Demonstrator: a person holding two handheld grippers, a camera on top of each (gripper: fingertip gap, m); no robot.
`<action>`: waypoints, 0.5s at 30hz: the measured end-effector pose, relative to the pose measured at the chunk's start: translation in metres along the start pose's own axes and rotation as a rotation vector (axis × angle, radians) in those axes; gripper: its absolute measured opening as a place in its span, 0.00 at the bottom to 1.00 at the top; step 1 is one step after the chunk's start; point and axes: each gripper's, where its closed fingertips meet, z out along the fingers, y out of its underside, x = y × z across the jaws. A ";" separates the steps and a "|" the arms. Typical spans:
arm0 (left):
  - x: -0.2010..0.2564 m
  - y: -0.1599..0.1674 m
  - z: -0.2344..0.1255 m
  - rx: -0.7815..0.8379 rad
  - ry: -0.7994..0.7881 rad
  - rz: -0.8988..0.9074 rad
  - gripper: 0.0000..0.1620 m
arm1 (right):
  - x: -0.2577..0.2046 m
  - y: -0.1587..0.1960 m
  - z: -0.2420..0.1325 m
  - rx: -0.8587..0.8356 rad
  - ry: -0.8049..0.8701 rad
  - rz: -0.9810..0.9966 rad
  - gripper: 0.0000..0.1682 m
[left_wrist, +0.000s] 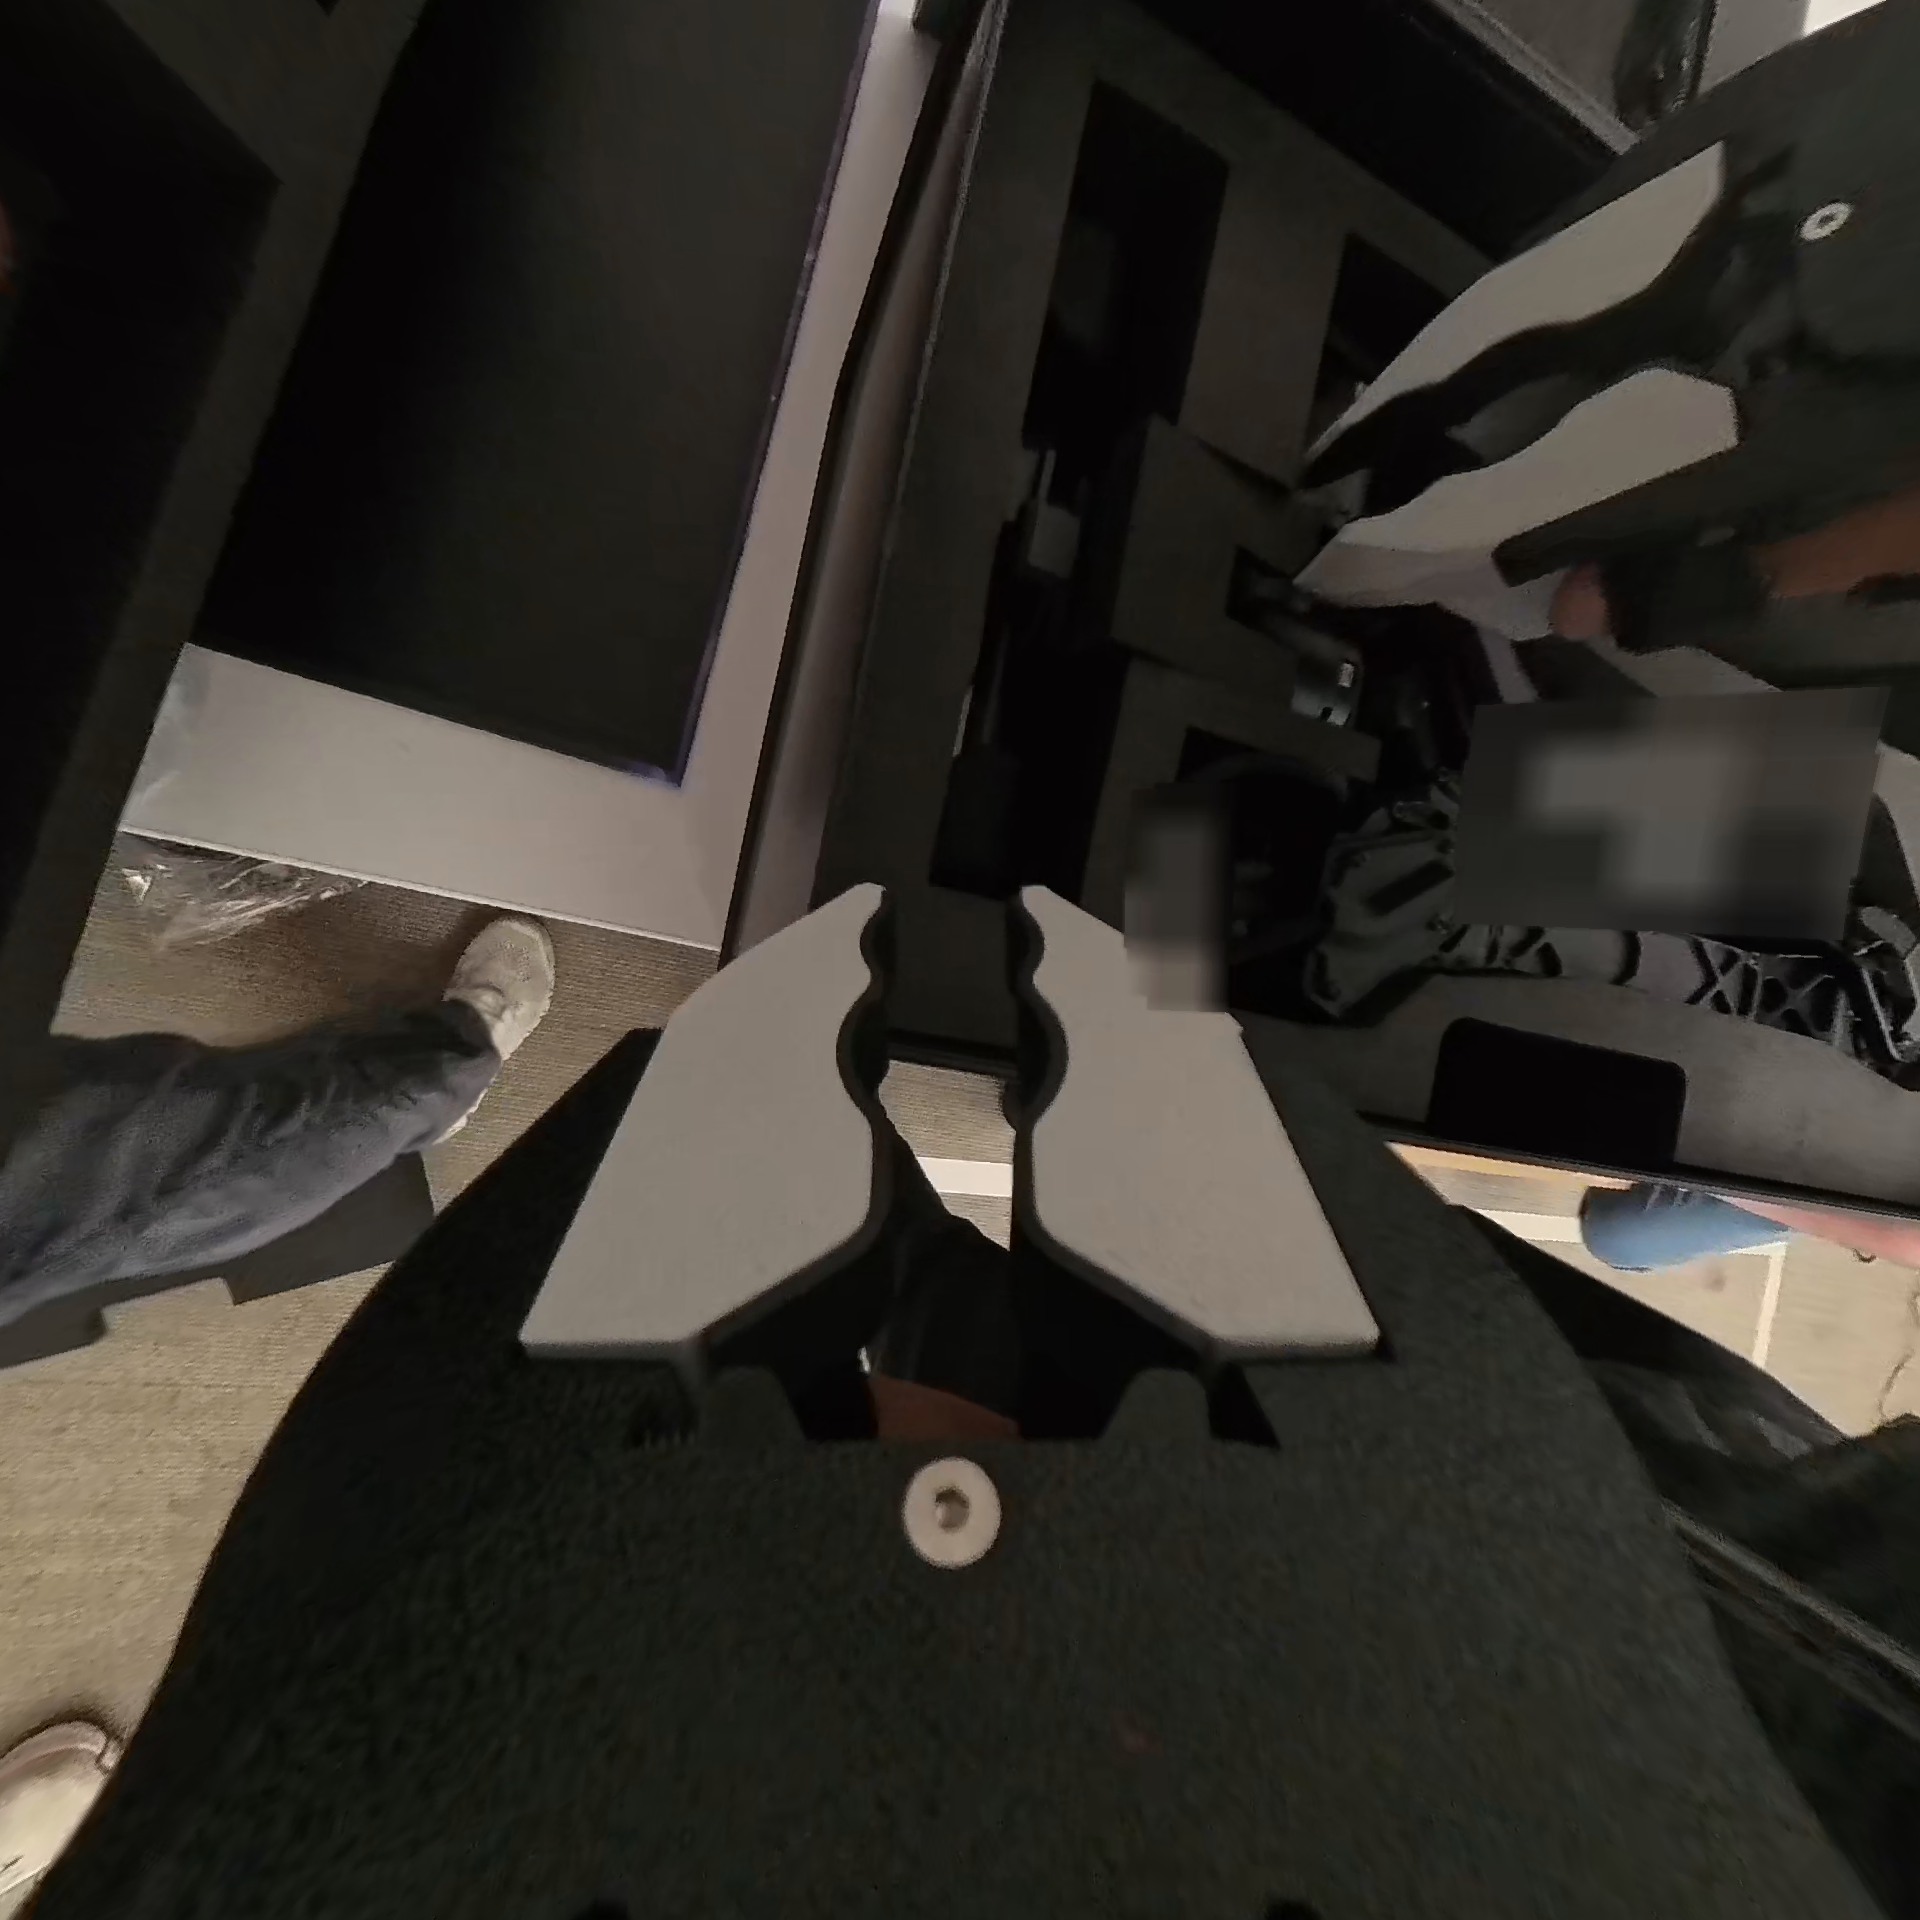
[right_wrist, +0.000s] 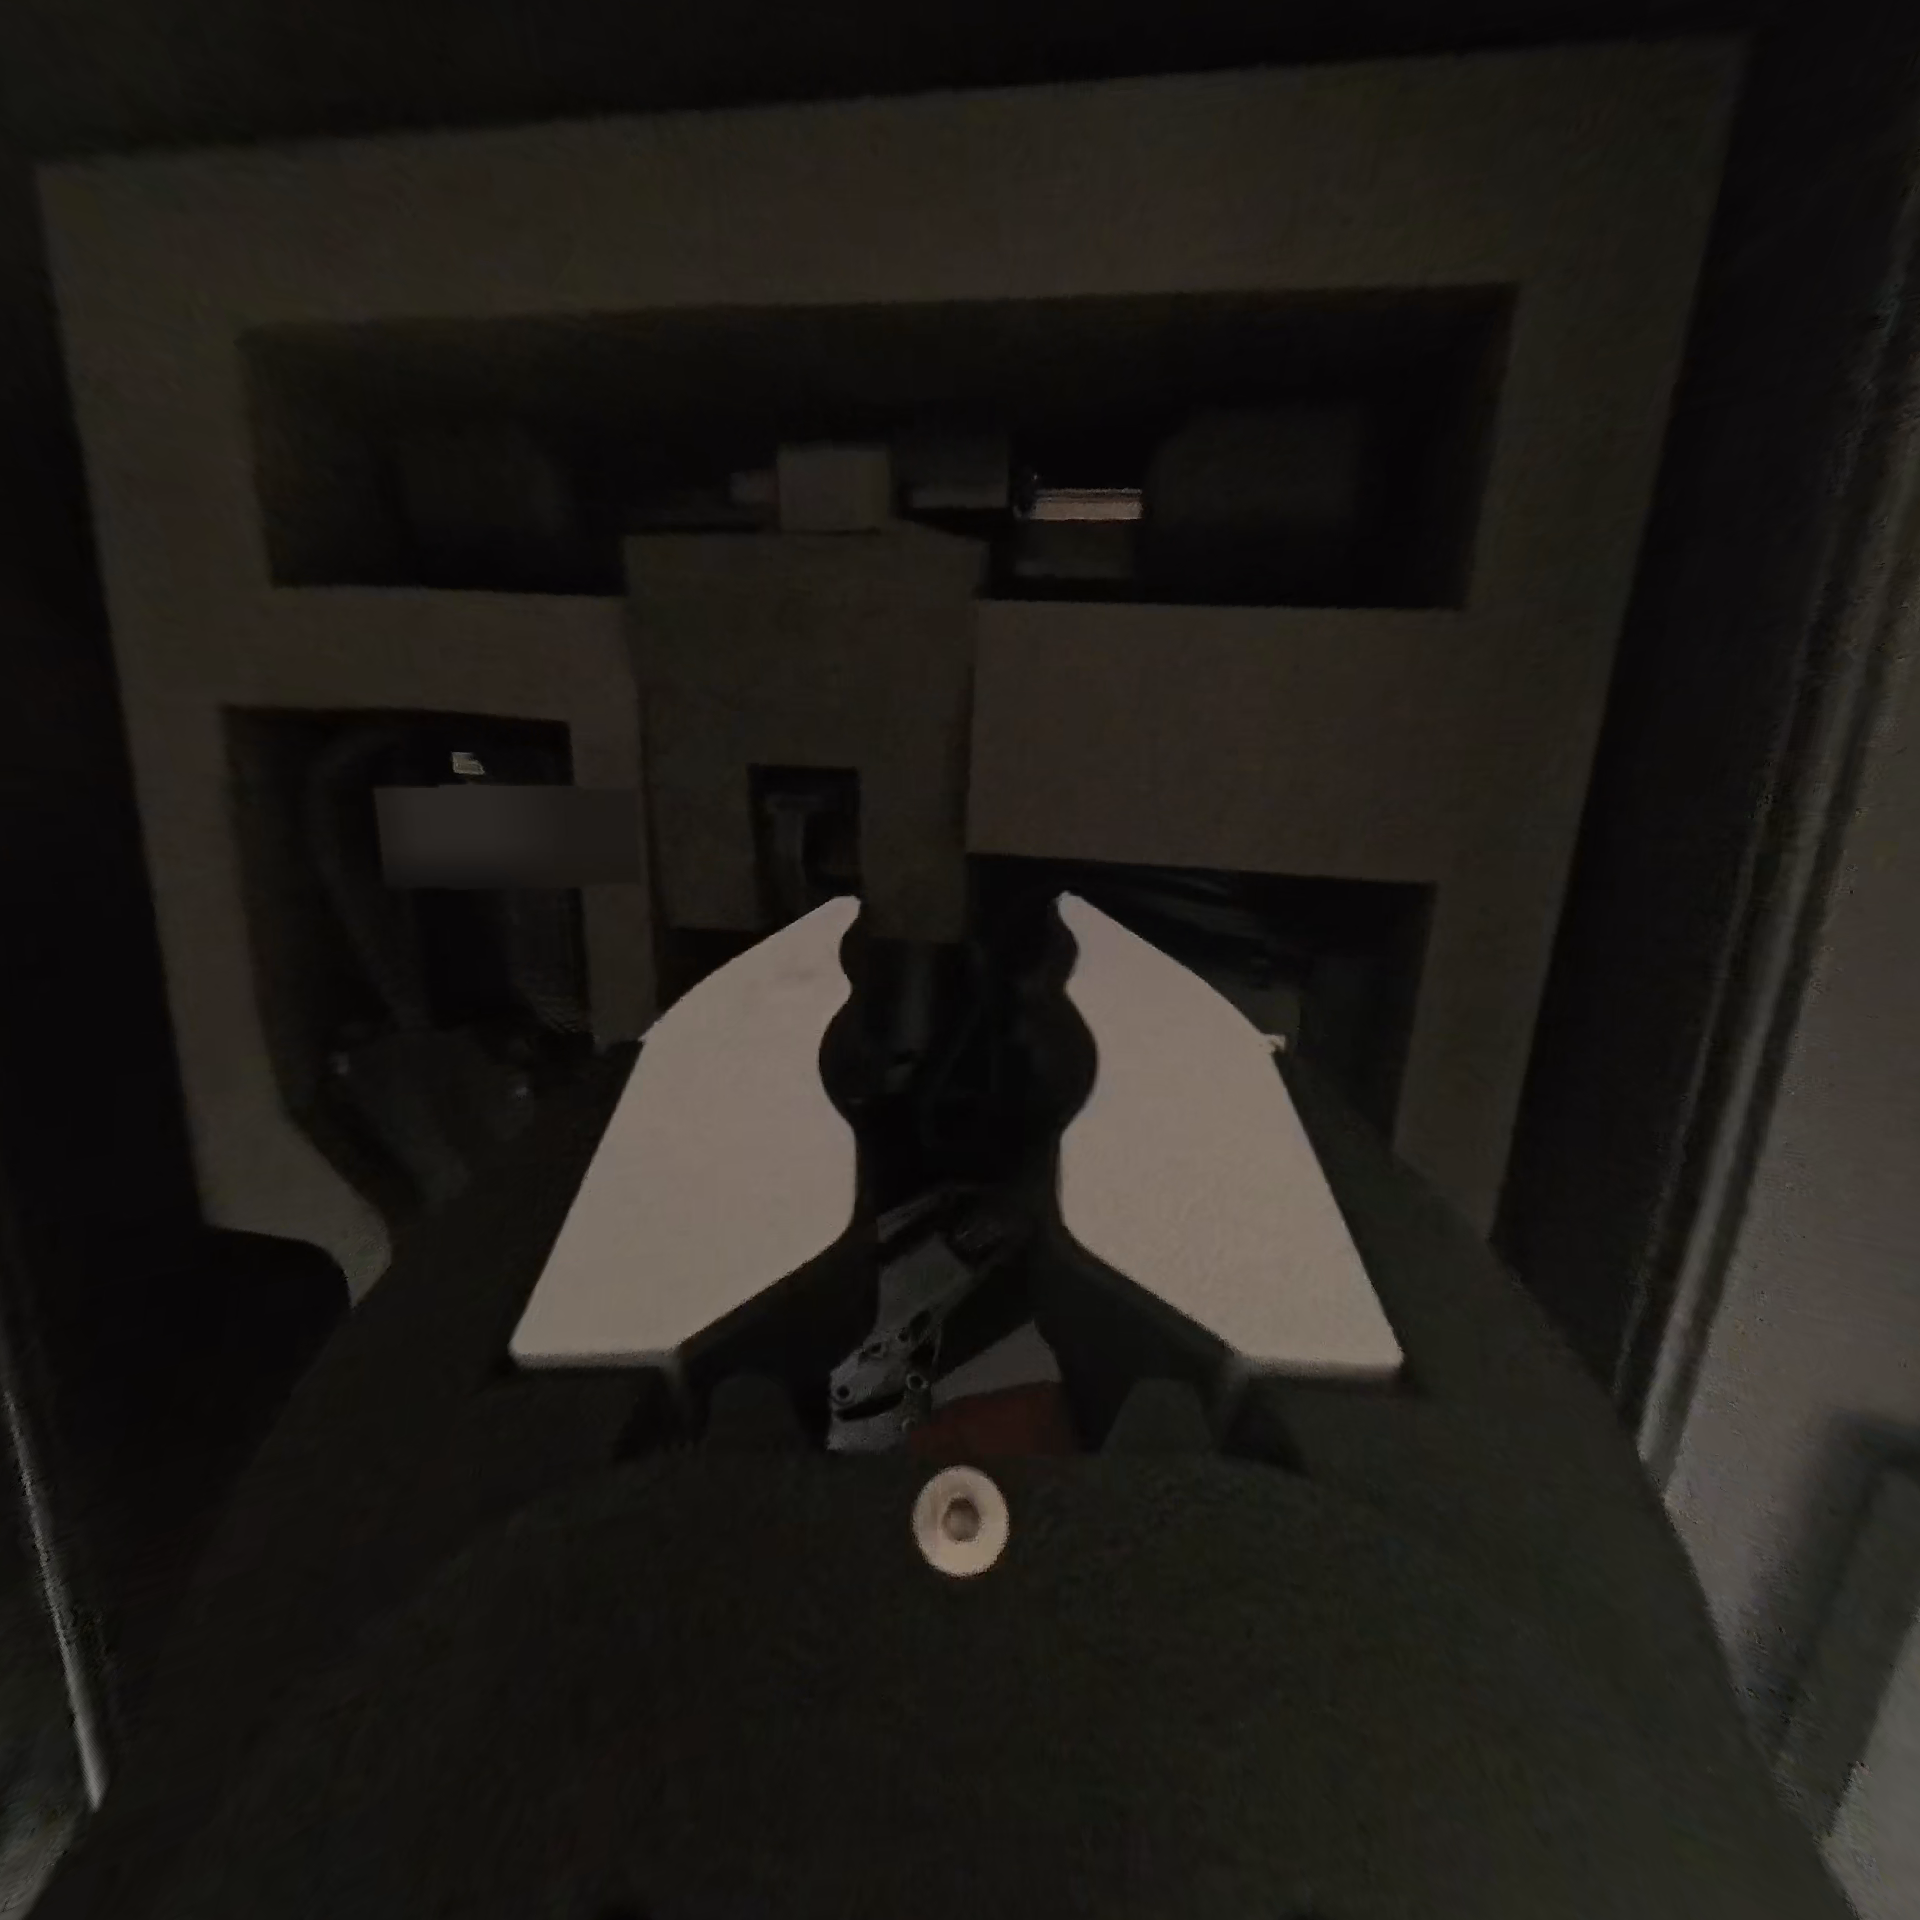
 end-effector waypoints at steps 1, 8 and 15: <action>0.001 0.000 0.000 -0.001 0.001 0.001 0.12 | -0.003 0.000 0.002 -0.001 -0.030 -0.007 0.15; 0.009 0.007 -0.002 -0.015 0.009 0.022 0.12 | -0.008 0.000 0.008 0.000 -0.164 0.013 0.11; 0.024 0.008 -0.005 -0.017 0.008 0.054 0.12 | -0.009 -0.010 -0.014 0.099 -0.030 -0.004 0.06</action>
